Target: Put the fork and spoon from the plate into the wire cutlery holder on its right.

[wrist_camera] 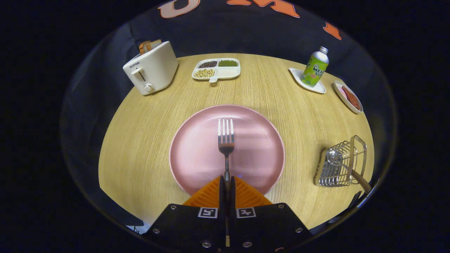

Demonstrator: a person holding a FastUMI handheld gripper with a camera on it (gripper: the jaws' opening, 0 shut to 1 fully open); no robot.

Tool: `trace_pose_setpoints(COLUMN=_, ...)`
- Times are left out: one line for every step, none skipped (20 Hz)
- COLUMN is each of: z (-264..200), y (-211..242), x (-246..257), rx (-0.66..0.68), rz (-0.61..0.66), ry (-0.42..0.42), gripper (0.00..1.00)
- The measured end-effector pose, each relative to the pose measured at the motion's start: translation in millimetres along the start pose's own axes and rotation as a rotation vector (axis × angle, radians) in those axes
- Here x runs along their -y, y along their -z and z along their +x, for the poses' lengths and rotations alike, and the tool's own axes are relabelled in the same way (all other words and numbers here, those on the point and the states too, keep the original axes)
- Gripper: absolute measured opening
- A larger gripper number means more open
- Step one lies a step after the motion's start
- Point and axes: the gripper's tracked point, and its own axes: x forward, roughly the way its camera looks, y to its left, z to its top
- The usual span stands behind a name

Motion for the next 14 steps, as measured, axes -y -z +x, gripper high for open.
trace_pose_setpoints(z=-8, y=-4, x=7, rx=0.022, rz=-0.001, ry=0.005, gripper=0.05)
trace_pose_setpoints(z=-18, y=-10, x=13, rx=0.046, rz=-0.003, ry=0.009, gripper=0.05)
trace_pose_setpoints(z=-27, y=-15, x=20, rx=0.069, rz=0.001, ry=0.014, gripper=0.05)
trace_pose_setpoints(z=-37, y=-20, x=25, rx=0.090, rz=0.008, ry=0.016, gripper=0.05)
trace_pose_setpoints(z=-46, y=-25, x=32, rx=0.112, rz=0.018, ry=0.019, gripper=0.05)
trace_pose_setpoints(z=-54, y=-28, x=37, rx=0.126, rz=0.022, ry=0.024, gripper=0.05)
trace_pose_setpoints(z=-61, y=-30, x=46, rx=0.137, rz=0.030, ry=0.028, gripper=0.05)
trace_pose_setpoints(z=-67, y=-31, x=56, rx=0.147, rz=0.042, ry=0.038, gripper=0.05)
trace_pose_setpoints(z=-73, y=-32, x=66, rx=0.157, rz=0.057, ry=0.047, gripper=0.05)
trace_pose_setpoints(z=-79, y=-32, x=74, rx=0.163, rz=0.071, ry=0.054, gripper=0.05)
trace_pose_setpoints(z=-86, y=-31, x=85, rx=0.167, rz=0.085, ry=0.064, gripper=0.05)
trace_pose_setpoints(z=-92, y=-31, x=95, rx=0.175, rz=0.096, ry=0.075, gripper=0.05)
trace_pose_setpoints(z=-98, y=-31, x=106, rx=0.181, rz=0.103, ry=0.093, gripper=0.05)
trace_pose_setpoints(z=-105, y=-31, x=117, rx=0.185, rz=0.112, ry=0.107, gripper=0.05)
